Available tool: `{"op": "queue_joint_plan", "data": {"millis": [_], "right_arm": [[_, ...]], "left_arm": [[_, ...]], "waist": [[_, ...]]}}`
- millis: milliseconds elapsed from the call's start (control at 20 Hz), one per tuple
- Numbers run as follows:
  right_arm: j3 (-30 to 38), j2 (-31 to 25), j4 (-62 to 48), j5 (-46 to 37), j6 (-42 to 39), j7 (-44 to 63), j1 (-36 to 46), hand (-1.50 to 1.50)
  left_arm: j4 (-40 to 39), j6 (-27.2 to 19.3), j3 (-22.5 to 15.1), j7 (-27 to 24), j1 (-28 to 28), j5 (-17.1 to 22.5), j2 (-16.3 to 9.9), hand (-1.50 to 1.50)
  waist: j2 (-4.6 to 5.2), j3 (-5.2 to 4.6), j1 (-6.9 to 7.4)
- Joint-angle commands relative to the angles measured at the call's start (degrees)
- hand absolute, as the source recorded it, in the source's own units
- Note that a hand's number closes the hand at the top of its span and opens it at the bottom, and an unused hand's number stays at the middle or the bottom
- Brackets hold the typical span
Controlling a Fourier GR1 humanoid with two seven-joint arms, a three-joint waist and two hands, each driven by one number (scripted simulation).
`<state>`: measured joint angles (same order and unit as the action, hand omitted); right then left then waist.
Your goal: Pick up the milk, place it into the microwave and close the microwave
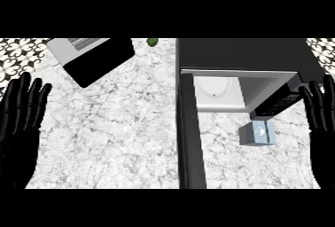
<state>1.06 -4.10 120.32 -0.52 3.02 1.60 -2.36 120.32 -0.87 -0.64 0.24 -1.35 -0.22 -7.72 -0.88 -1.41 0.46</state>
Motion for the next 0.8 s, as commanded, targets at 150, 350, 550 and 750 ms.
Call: {"op": "queue_joint_plan", "data": {"millis": [150, 350, 550, 750], "right_arm": [[1.28, -5.79, 4.74, 7.41, -11.2, -6.67, -4.4, -1.5], [-1.75, -9.88, 12.01, 10.89, -18.33, -4.47, -7.94, -1.5], [1.6, -10.03, 11.56, 12.76, -23.58, -12.66, -16.79, -1.5], [3.86, -10.22, 16.86, 14.24, -26.71, -12.96, -24.17, -1.5]], "left_arm": [[5.38, -4.28, -7.67, -1.32, -2.79, -7.42, 5.3, -1.5], [5.25, -11.96, -12.44, 1.89, -10.04, -1.74, 7.58, -1.5], [11.35, -13.56, -18.22, 0.08, -18.83, -3.67, 7.66, -1.5], [14.12, -10.74, -22.04, -8.29, -29.96, -3.42, 7.06, -1.5]], "waist": [[0.67, 1.51, -0.73], [0.34, 1.41, -0.61], [0.59, 1.46, -0.49], [0.52, 1.41, -0.44]]}}
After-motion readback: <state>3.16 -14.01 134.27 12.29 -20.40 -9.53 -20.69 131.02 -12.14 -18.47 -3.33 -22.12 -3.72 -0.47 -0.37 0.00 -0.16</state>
